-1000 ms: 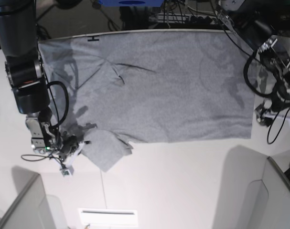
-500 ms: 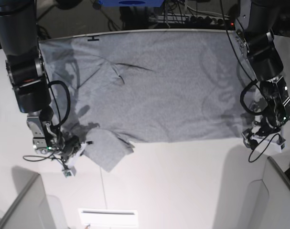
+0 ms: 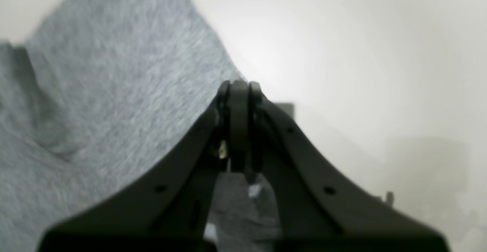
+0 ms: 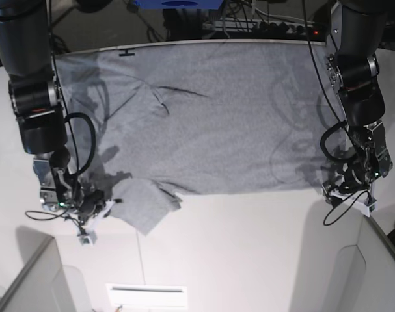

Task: Fold the T-shirt properly
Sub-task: 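Move the left gripper to the other hem corner and grasp it, then lift the hem with both grippers and fold it toward the collar, then lay the hem down along the folded edge and open both grippers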

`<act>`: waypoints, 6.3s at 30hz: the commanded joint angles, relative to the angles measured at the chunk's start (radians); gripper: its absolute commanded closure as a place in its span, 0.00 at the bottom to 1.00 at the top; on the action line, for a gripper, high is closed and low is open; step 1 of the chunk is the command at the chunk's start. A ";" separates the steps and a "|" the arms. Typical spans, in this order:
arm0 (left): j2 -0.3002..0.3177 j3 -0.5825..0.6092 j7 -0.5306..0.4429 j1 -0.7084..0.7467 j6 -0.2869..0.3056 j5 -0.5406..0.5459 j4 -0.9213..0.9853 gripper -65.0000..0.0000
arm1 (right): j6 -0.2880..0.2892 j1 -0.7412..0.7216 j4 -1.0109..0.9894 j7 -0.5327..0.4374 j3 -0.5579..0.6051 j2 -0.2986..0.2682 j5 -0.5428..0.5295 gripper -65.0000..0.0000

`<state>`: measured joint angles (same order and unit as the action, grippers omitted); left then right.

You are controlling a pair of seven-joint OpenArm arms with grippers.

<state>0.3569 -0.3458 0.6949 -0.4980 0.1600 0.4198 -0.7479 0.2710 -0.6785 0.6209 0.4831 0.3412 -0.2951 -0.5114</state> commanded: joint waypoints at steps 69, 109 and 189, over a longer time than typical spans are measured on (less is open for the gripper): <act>-0.045 -0.240 0.239 0.528 0.091 0.219 -0.987 1.00 | 0.000 0.405 0.666 0.171 -0.325 -0.097 -0.002 1.00; -0.048 -0.379 0.277 0.655 0.097 0.301 -1.189 1.00 | 0.000 0.652 1.006 0.392 -0.560 0.003 -0.002 1.00; -0.017 -0.387 0.279 1.001 0.095 0.440 -1.232 0.58 | 0.003 1.127 1.382 0.553 -0.807 0.116 -0.072 0.58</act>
<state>0.3241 -0.7235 0.9913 0.4992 0.2588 0.8467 -1.9678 0.2707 0.4500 1.9896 1.0527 -0.4568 -0.1673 -0.5720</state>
